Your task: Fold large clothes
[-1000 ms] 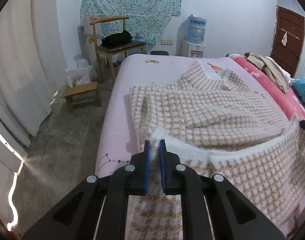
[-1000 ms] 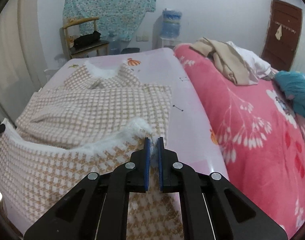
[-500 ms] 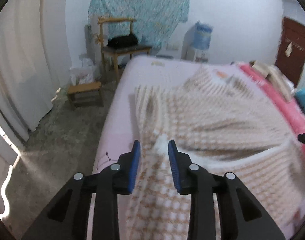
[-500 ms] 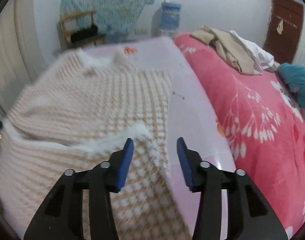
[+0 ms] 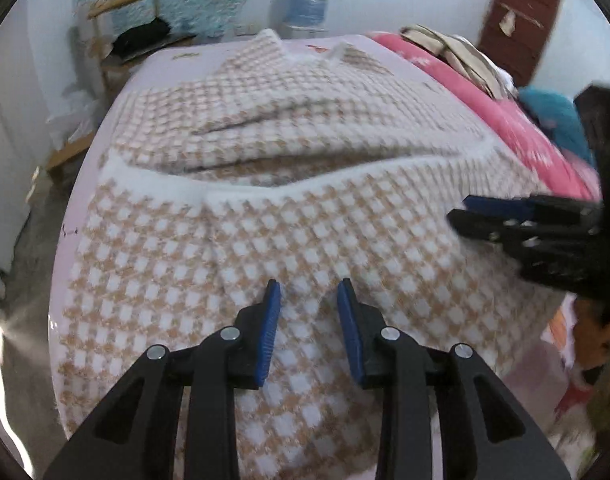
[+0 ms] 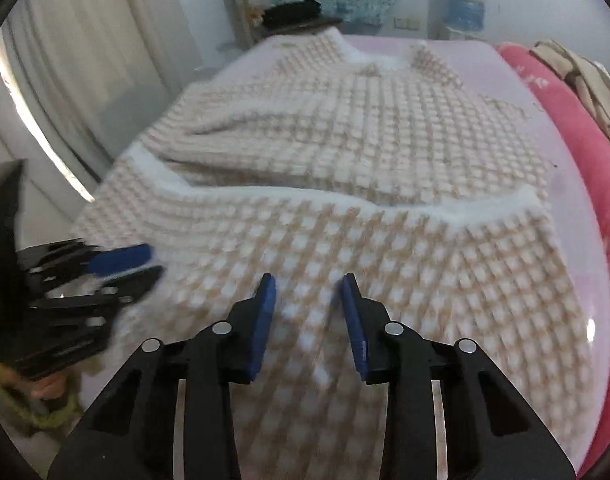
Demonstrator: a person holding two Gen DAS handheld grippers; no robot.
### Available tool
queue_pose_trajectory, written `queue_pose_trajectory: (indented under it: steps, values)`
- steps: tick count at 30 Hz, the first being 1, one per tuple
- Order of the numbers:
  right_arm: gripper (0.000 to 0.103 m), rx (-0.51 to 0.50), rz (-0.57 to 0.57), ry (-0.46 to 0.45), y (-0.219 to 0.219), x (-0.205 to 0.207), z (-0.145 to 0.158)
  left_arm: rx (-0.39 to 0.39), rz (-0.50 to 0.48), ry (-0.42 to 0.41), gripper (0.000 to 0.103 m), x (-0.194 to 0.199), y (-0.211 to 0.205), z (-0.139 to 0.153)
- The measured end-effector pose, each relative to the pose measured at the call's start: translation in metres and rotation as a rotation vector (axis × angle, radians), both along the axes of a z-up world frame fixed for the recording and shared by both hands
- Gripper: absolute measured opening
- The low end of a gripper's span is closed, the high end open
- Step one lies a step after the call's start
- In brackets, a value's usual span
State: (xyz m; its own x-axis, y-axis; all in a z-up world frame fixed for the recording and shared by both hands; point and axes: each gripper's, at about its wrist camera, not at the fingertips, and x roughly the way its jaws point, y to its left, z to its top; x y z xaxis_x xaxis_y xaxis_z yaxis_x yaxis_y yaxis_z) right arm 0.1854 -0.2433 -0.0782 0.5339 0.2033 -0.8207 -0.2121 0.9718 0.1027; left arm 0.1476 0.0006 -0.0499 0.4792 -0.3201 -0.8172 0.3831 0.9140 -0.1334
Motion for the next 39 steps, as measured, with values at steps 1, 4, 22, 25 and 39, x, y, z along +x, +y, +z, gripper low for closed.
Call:
queue_pose_trajectory:
  steps: [1,4,22,25,39]
  values:
    - [0.032,0.003,-0.009,0.001,-0.001,0.003,0.0,-0.01,0.017,0.008,0.03,0.003,0.0,0.0]
    - [0.029,0.018,-0.036,0.011,-0.006,0.008,0.004,-0.029,0.032,0.007,0.03,0.006,0.003,0.0]
    - [0.023,-0.06,0.098,-0.005,0.024,-0.09,0.006,-0.039,0.025,-0.052,0.028,-0.004,0.014,0.014]
    - [0.023,-0.055,0.096,-0.012,0.023,-0.09,0.004,-0.117,-0.11,-0.112,0.028,-0.031,0.016,0.041]
    - [0.026,-0.087,-0.02,-0.032,-0.008,-0.1,0.014,-0.084,-0.151,0.0,0.031,-0.051,0.001,0.007]
